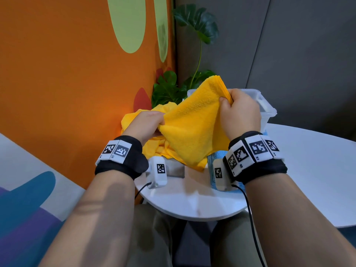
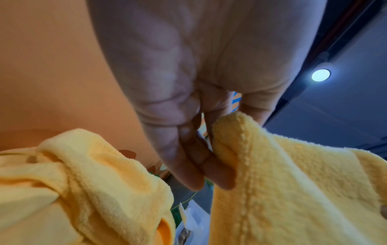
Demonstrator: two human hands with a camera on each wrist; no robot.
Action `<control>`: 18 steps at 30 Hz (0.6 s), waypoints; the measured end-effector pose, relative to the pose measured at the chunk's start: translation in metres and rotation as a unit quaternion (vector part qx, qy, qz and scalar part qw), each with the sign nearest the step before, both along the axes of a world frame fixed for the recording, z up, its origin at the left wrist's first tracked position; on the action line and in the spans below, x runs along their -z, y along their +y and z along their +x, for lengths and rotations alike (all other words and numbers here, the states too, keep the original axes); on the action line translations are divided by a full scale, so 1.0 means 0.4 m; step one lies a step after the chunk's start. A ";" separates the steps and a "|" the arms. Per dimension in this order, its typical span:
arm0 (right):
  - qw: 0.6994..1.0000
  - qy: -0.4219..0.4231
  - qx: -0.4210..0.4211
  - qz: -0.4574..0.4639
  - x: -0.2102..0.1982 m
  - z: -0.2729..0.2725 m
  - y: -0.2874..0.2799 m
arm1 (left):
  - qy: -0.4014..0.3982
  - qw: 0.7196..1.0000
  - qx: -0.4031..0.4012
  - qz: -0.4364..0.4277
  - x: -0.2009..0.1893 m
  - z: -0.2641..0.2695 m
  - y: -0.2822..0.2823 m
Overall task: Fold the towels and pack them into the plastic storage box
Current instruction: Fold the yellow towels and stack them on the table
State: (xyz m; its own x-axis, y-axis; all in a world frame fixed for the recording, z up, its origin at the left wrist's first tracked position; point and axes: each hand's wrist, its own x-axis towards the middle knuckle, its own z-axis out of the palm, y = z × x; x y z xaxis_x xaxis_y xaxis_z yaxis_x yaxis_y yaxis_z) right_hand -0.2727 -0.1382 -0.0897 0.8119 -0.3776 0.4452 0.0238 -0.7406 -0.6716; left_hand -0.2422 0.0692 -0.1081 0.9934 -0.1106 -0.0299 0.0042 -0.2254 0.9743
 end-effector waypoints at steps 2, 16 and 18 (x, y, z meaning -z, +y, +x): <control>1.000 0.005 0.005 -0.003 0.003 0.000 0.000 | -0.005 1.000 -0.013 0.008 0.003 0.004 0.003; 1.000 -0.008 0.009 0.009 0.005 -0.002 -0.001 | -0.017 0.995 -0.092 -0.036 0.020 0.019 0.026; 1.000 -0.008 0.008 0.009 0.005 -0.003 -0.002 | -0.023 0.995 -0.093 -0.029 0.022 0.019 0.028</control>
